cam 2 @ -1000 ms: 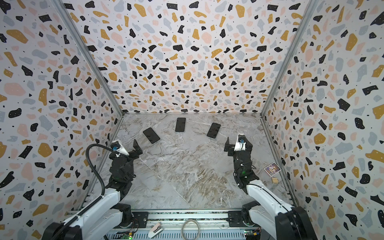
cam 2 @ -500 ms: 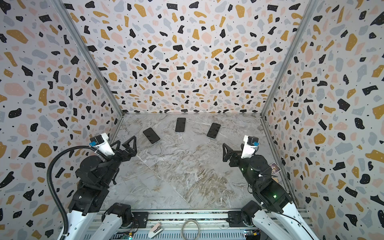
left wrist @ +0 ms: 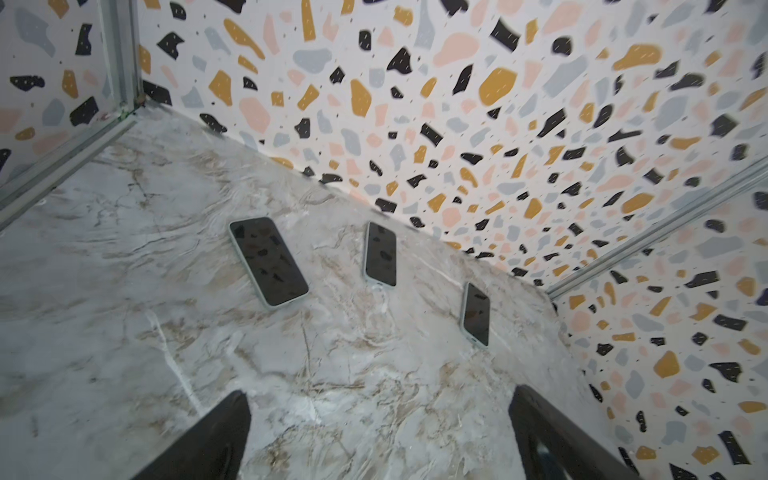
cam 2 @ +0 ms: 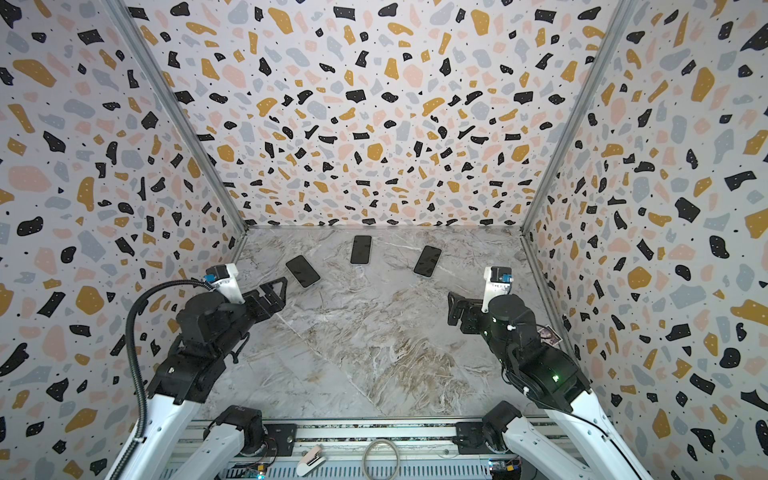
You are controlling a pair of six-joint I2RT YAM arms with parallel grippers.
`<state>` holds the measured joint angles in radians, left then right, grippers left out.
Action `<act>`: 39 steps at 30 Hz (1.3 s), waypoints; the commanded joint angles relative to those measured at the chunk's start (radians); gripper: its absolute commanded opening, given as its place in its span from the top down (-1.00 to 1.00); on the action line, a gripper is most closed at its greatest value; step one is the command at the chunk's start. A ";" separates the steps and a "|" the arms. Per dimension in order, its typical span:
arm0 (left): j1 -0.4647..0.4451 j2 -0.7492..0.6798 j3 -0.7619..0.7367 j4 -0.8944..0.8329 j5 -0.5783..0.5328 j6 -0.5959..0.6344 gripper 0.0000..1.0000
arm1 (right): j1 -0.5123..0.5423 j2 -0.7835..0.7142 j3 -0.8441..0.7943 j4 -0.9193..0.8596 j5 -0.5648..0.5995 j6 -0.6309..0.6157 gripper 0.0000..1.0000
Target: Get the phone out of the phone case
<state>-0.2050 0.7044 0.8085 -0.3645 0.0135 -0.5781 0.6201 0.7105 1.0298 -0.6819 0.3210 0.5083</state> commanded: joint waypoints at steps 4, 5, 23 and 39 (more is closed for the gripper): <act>-0.123 0.126 0.082 -0.022 -0.165 0.106 -0.99 | -0.001 0.211 0.125 -0.063 0.005 0.019 -0.98; -0.142 0.154 0.088 -0.026 -0.189 0.117 -0.99 | -0.012 0.252 0.144 -0.062 -0.017 0.015 -0.97; -0.285 0.194 0.008 0.000 -0.311 0.209 -0.99 | -0.284 0.995 0.566 -0.046 -0.412 -0.025 -0.98; -0.287 0.143 -0.026 -0.027 -0.314 0.225 -0.99 | -0.251 1.400 0.848 -0.053 -0.263 0.124 -0.98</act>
<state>-0.4885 0.8627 0.7994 -0.3996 -0.3004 -0.3664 0.3531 2.1025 1.8320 -0.7216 -0.0120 0.5835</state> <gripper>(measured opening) 0.996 0.989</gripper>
